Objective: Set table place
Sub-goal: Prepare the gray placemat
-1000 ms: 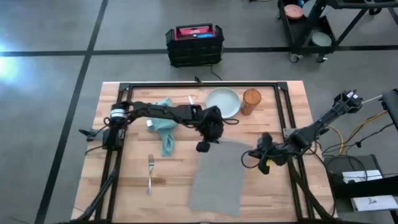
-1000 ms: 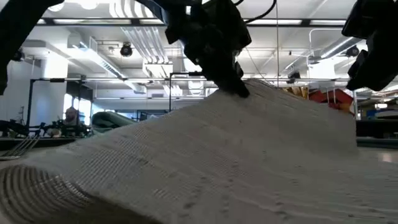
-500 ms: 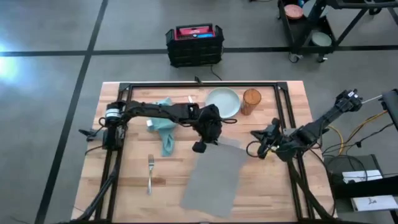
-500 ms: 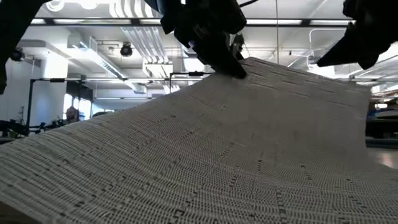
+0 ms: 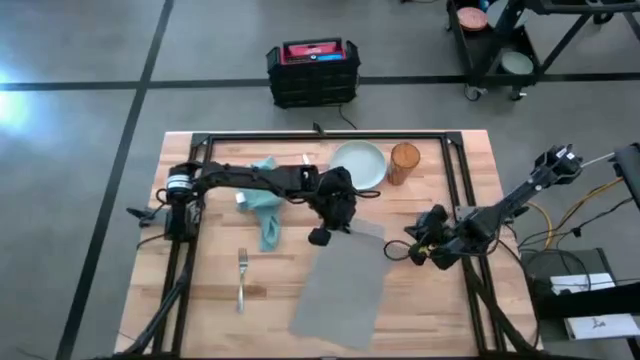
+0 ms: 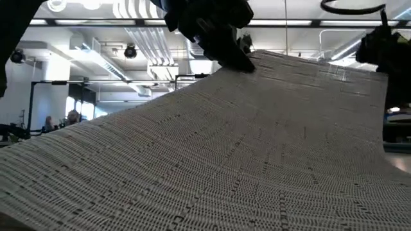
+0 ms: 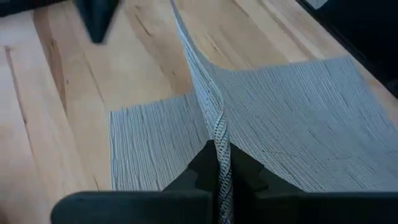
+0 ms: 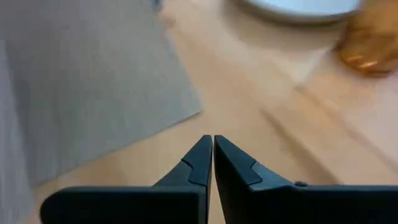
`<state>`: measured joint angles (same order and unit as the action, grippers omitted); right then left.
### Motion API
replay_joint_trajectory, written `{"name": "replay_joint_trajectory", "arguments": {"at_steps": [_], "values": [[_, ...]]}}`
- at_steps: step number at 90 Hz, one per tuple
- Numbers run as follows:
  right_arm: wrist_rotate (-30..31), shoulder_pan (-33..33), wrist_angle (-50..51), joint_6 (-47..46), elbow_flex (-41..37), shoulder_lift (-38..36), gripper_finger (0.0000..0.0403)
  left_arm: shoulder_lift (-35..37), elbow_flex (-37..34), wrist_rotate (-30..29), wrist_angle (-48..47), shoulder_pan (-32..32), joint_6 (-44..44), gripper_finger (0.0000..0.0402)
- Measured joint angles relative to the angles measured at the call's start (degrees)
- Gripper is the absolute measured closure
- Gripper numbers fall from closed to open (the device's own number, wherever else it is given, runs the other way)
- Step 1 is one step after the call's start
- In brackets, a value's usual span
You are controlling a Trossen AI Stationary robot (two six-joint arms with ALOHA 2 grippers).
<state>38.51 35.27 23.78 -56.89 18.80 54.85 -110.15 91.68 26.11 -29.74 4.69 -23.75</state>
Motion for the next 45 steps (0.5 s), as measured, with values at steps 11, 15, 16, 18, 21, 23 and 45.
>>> {"name": "replay_joint_trajectory", "arguments": {"at_steps": [11,15,16,18,21,23,45], "values": [[-1.73,0.86,-19.71,13.78,-4.35,2.5,0.0401,0.58,0.0,0.03,0.02,0.0,-0.11,0.0401],[-1.96,1.33,-28.34,19.6,-5.79,3.17,0.0401,0.7,0.0,0.02,0.05,0.0,-0.17,0.0401],[-1.98,1.43,-30.3,21.01,-6.12,3.34,0.0401,0.7,0.0,0.02,0.09,0.0,-0.17,0.0401],[-2.06,1.57,-34.06,23.49,-6.76,3.75,0.0401,0.72,0.0,0.02,0.15,0.0,-0.16,0.0401],[-2.32,1.6,-39.1,26.89,-7.63,4.46,0.0401,0.72,0.0,0.02,0.14,0.0,0.0,0.0401],[-2.65,1.59,-41.55,28.77,-8.0,4.97,0.0401,0.72,0.0,0.02,0.13,0.0,0.09,0.0401],[-4.17,0.89,-52.89,43.58,-6.1,13.91,0.0401,0.7,0.0,-0.17,5.12,0.0,3.07,0.0401]]}}
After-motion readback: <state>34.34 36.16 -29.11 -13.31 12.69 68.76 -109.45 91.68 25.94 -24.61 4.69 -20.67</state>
